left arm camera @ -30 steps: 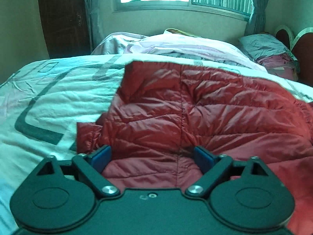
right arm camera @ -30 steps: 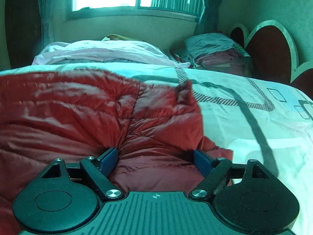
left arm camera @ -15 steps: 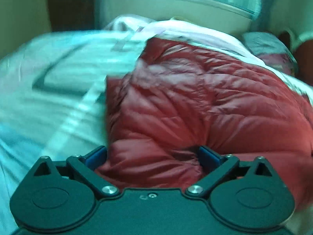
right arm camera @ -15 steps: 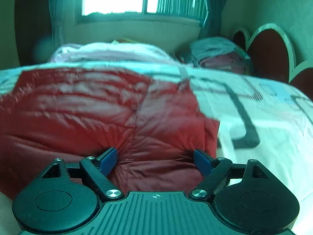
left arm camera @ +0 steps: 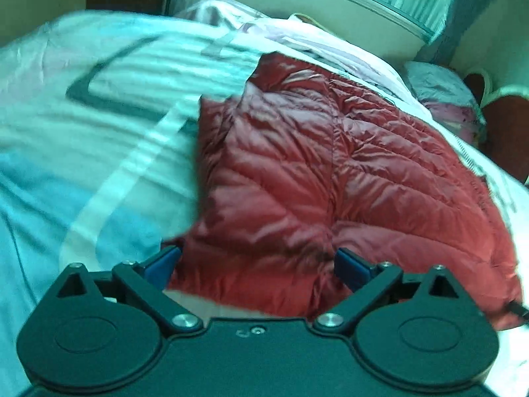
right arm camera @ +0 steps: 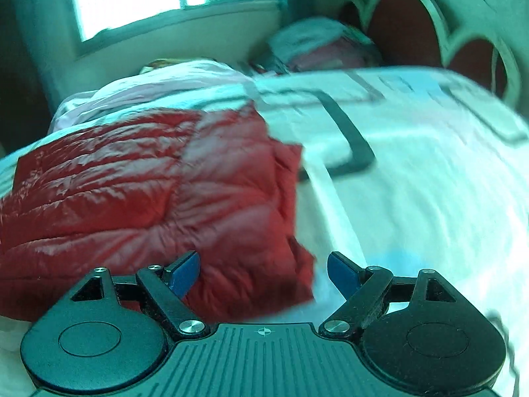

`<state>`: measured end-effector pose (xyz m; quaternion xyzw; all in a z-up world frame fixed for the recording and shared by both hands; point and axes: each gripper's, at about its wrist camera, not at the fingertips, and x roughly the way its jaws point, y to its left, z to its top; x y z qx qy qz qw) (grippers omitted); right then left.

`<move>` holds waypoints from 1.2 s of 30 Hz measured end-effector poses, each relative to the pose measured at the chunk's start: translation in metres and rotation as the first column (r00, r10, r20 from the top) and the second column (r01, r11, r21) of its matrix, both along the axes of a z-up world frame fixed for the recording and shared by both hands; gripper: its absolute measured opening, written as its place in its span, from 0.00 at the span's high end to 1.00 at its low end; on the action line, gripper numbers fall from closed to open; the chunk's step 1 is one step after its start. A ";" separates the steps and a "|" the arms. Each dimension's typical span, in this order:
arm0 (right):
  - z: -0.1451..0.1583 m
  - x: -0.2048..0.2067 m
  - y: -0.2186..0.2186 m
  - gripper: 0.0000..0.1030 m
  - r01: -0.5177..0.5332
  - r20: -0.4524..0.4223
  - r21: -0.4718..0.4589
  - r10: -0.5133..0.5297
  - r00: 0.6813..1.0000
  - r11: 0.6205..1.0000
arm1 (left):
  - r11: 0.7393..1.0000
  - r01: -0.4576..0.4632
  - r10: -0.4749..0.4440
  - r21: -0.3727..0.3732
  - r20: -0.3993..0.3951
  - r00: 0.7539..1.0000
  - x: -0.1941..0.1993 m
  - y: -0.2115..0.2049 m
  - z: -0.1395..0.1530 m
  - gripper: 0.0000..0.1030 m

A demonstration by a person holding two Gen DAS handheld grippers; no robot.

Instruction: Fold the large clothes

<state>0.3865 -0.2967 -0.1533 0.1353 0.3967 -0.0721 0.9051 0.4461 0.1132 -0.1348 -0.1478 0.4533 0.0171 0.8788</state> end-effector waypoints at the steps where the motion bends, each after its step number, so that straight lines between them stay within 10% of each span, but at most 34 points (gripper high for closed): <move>1: -0.002 -0.004 -0.002 0.13 0.009 -0.009 0.021 -0.009 1.000 1.000 | 1.000 -0.010 0.010 -0.030 -0.003 1.000 -0.004 0.004 -0.001 0.04; 18: -0.021 0.023 -0.005 0.05 0.039 0.016 0.225 -0.044 0.999 0.973 | 0.937 -0.147 0.145 -0.317 -0.029 0.989 0.017 0.041 -0.011 0.12; 26: -0.014 0.030 -0.007 0.72 0.037 0.060 0.251 -0.053 0.997 0.967 | 0.911 -0.176 0.193 -0.374 0.008 0.981 0.046 0.040 -0.024 0.79; 36: 0.028 -0.028 0.001 0.81 -0.029 0.090 0.216 0.009 0.996 0.976 | 0.942 -0.041 0.067 -0.333 0.067 0.996 0.032 0.054 0.026 0.87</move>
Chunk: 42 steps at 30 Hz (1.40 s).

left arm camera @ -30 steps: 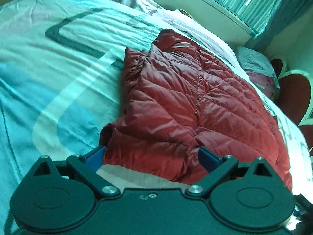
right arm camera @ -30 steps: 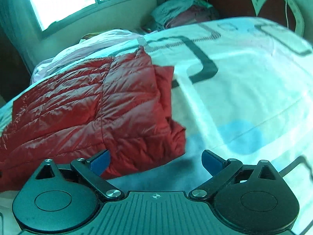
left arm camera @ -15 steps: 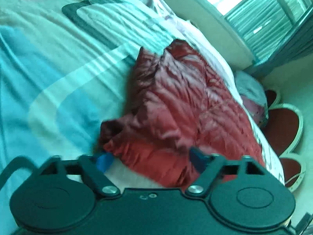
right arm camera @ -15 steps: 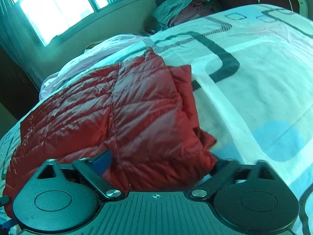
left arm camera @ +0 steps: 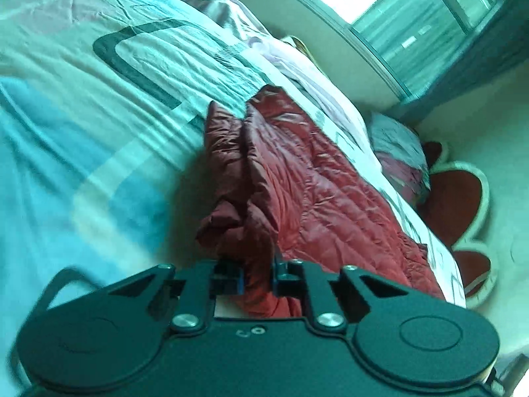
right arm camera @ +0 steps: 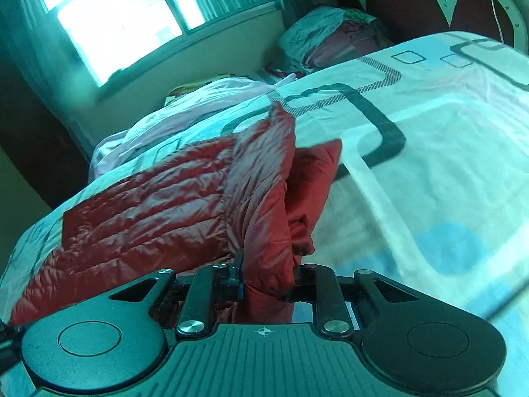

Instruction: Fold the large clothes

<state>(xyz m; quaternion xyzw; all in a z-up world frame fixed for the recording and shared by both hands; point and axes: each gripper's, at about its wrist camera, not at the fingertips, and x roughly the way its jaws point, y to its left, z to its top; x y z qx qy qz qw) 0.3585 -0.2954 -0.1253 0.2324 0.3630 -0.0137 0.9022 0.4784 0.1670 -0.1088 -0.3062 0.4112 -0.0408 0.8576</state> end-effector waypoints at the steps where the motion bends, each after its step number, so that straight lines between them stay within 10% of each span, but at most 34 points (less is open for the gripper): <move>1: 0.002 -0.013 0.000 0.81 -0.005 -0.008 -0.001 0.005 1.000 1.000 | 1.000 0.023 -0.023 0.006 0.001 1.000 -0.002 0.002 0.005 0.87; 19: -0.016 -0.185 -0.014 0.80 -0.079 -0.110 0.065 0.086 0.990 0.995 | 0.989 0.076 -0.071 0.126 -0.047 0.996 -0.063 -0.016 -0.018 0.86; 25: -0.012 -0.191 -0.009 0.36 -0.057 -0.075 -0.105 0.049 0.996 0.993 | 0.957 0.054 -0.049 0.284 -0.028 0.998 -0.051 -0.033 -0.026 0.69; 29: -0.002 -0.200 -0.015 0.36 -0.023 -0.033 -0.194 0.017 0.999 0.981 | 0.931 -0.016 0.023 0.364 -0.013 1.000 -0.062 -0.037 -0.023 0.24; 42: 0.024 -0.179 0.063 0.46 -0.209 0.093 -0.282 0.244 0.965 0.936 | 0.923 -0.074 0.066 0.376 0.035 0.997 -0.059 -0.035 -0.008 0.21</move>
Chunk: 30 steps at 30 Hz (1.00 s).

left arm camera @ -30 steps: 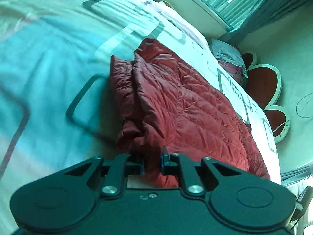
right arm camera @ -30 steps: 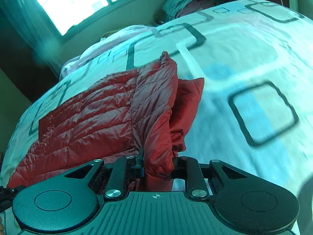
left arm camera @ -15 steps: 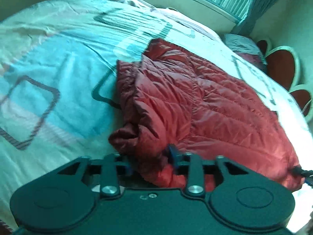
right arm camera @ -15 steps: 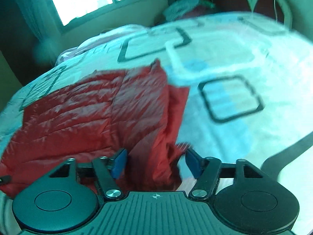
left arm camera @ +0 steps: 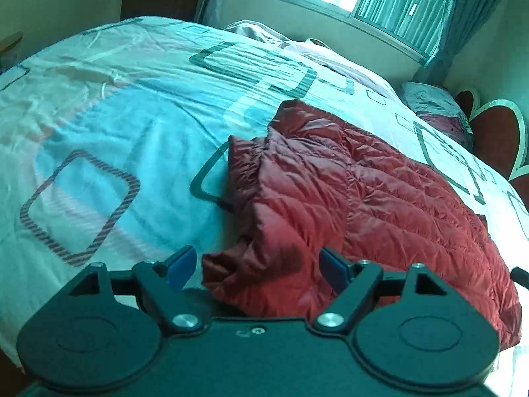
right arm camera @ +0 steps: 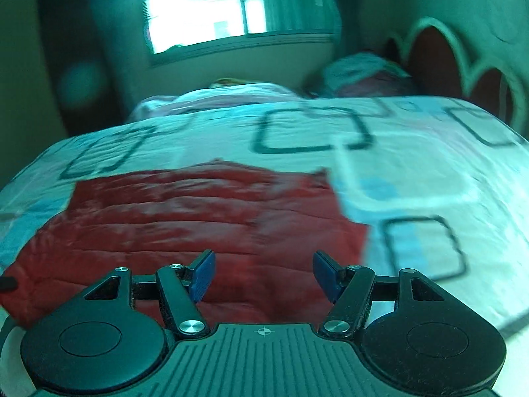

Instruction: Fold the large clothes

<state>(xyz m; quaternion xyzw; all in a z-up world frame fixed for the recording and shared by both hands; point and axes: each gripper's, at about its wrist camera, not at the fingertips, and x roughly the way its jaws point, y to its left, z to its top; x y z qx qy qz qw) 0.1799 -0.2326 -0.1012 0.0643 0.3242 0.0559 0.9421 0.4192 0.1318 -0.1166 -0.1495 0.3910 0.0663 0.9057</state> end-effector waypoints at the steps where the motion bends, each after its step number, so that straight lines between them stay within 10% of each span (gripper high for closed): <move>1: 0.000 0.006 0.010 0.50 -0.024 -0.002 -0.001 0.024 1.000 1.000 | 1.000 0.001 -0.001 0.002 -0.001 1.000 0.003 -0.001 -0.001 0.21; 17: -0.075 0.105 0.125 0.52 -0.176 -0.107 -0.237 0.154 0.982 0.956 | 0.996 0.051 -0.057 -0.074 -0.091 0.994 0.056 0.010 -0.034 0.10; 24: -0.050 0.118 0.117 0.52 -0.132 -0.069 -0.197 0.121 0.990 0.971 | 0.985 0.092 -0.106 -0.143 -0.091 0.990 0.069 0.020 -0.043 0.11; 30: -0.081 0.122 0.127 0.52 -0.160 -0.111 -0.261 0.135 0.985 0.952 | 0.968 0.170 -0.185 -0.184 -0.065 0.981 0.074 0.020 -0.043 0.36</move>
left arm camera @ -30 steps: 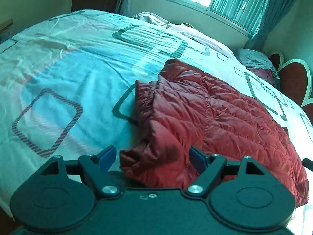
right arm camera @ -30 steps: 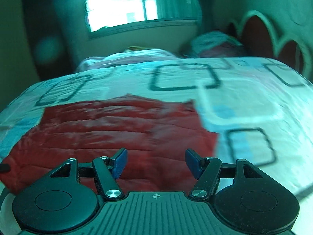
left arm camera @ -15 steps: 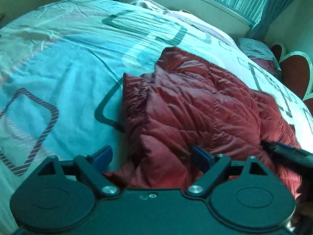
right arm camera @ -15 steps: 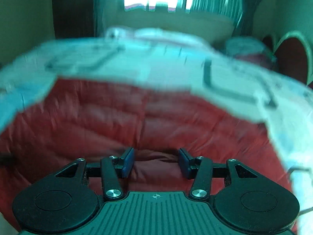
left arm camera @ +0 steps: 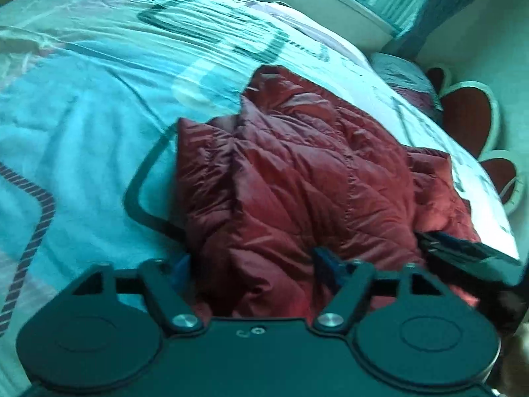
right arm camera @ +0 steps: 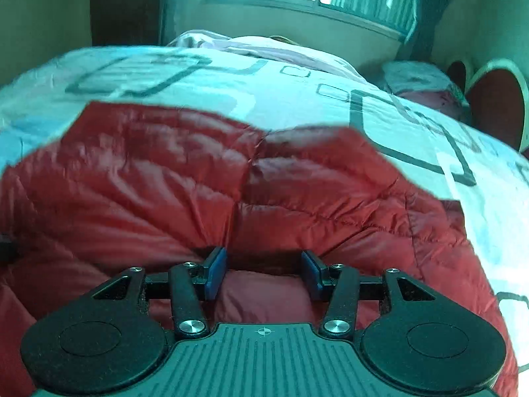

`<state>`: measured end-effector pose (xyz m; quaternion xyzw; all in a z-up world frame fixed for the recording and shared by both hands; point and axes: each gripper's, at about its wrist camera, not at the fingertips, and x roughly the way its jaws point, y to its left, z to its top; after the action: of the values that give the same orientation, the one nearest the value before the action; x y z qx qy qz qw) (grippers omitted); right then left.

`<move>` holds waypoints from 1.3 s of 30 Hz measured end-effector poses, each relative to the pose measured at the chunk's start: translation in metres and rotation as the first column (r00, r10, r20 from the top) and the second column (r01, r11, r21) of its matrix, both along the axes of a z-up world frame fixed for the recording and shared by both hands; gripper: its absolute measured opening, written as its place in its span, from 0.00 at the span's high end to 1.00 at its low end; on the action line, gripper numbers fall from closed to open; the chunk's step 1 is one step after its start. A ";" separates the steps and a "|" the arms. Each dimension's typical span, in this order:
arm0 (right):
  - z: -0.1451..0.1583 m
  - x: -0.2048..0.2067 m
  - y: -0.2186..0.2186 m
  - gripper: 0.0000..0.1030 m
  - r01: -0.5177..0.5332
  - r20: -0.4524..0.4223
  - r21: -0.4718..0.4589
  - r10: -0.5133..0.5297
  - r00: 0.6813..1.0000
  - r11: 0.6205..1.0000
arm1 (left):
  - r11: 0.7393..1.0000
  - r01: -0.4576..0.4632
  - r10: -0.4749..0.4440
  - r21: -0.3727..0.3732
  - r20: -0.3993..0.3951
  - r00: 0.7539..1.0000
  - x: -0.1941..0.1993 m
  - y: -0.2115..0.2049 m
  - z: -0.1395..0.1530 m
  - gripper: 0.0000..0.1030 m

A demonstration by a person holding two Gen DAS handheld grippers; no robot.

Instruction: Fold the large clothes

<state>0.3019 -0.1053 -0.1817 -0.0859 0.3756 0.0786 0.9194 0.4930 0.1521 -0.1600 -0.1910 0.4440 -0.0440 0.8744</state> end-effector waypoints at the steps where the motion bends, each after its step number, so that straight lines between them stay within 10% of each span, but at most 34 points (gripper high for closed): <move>1: -0.002 -0.001 0.000 0.52 0.002 0.004 -0.001 -0.002 1.000 1.000 | 1.000 0.007 -0.007 -0.018 -0.004 1.000 0.001 0.001 0.000 0.44; 10: -0.004 -0.003 -0.002 0.52 0.009 0.012 0.023 -0.010 1.000 1.000 | 0.992 0.022 -0.020 -0.127 0.017 1.000 0.000 0.000 0.022 0.83; 25: 0.044 -0.021 -0.074 0.52 -0.030 0.010 0.210 0.029 1.000 0.977 | 0.980 0.190 -0.177 -0.052 0.200 0.964 -0.019 -0.121 0.123 0.86; 39: 0.043 -0.139 -0.224 0.52 0.150 -0.095 0.258 -0.129 0.987 0.955 | 0.930 0.366 -0.360 -0.018 0.136 0.923 -0.009 -0.251 0.085 0.87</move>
<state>0.1629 -0.3289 -0.1383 0.0672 0.4021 0.0661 0.9107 0.4843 -0.0986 -0.0748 -0.1207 0.4123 -0.2271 0.8740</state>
